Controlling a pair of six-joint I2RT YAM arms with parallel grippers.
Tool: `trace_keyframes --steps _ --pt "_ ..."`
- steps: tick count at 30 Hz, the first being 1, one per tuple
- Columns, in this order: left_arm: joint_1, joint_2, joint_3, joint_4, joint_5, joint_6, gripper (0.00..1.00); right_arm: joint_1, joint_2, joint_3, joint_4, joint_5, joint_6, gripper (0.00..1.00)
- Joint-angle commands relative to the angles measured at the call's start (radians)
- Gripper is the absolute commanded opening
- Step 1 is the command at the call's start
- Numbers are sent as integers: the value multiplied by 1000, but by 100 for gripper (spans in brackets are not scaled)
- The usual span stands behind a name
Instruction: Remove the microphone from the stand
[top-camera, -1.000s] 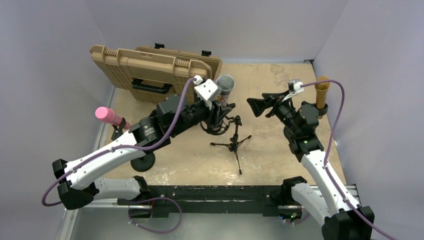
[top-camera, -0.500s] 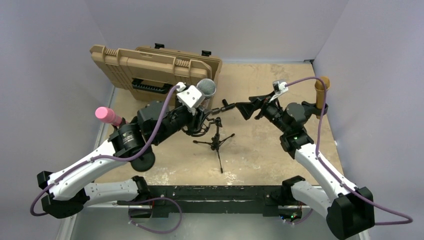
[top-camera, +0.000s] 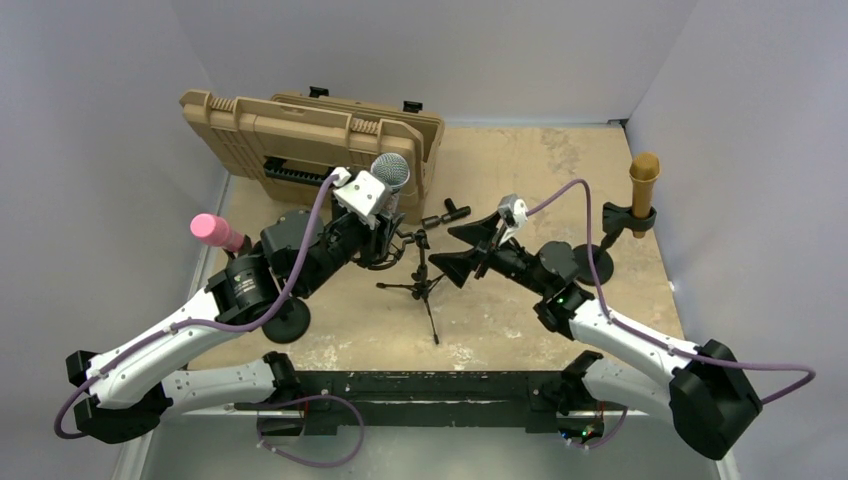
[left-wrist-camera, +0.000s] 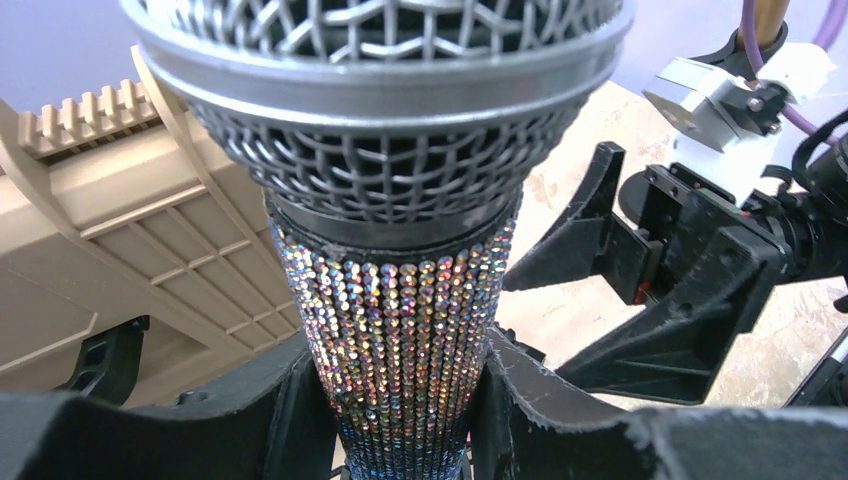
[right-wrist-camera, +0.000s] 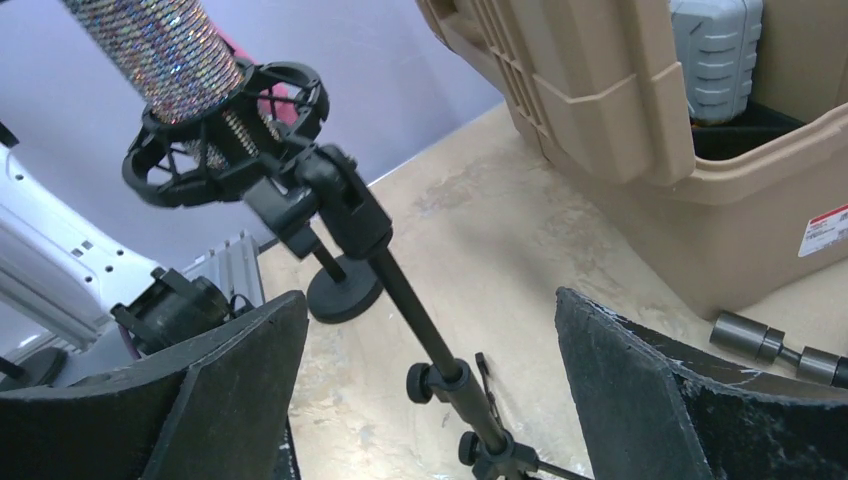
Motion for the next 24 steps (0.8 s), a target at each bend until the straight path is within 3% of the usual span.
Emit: trace_keyframes --steps 1,5,10,16,24 --pt "0 -17 4 62 -44 9 0 19 -29 -68 237 -2 -34 91" --pt "0 -21 5 47 -44 8 0 70 -6 -77 257 15 -70 91" --pt "0 -18 6 45 -10 -3 0 170 51 -51 328 165 -89 88" --pt "0 -21 16 25 2 -8 0 197 127 -120 603 243 -73 75" --pt "0 -16 32 -3 30 -42 0 224 304 -66 641 283 -151 60"
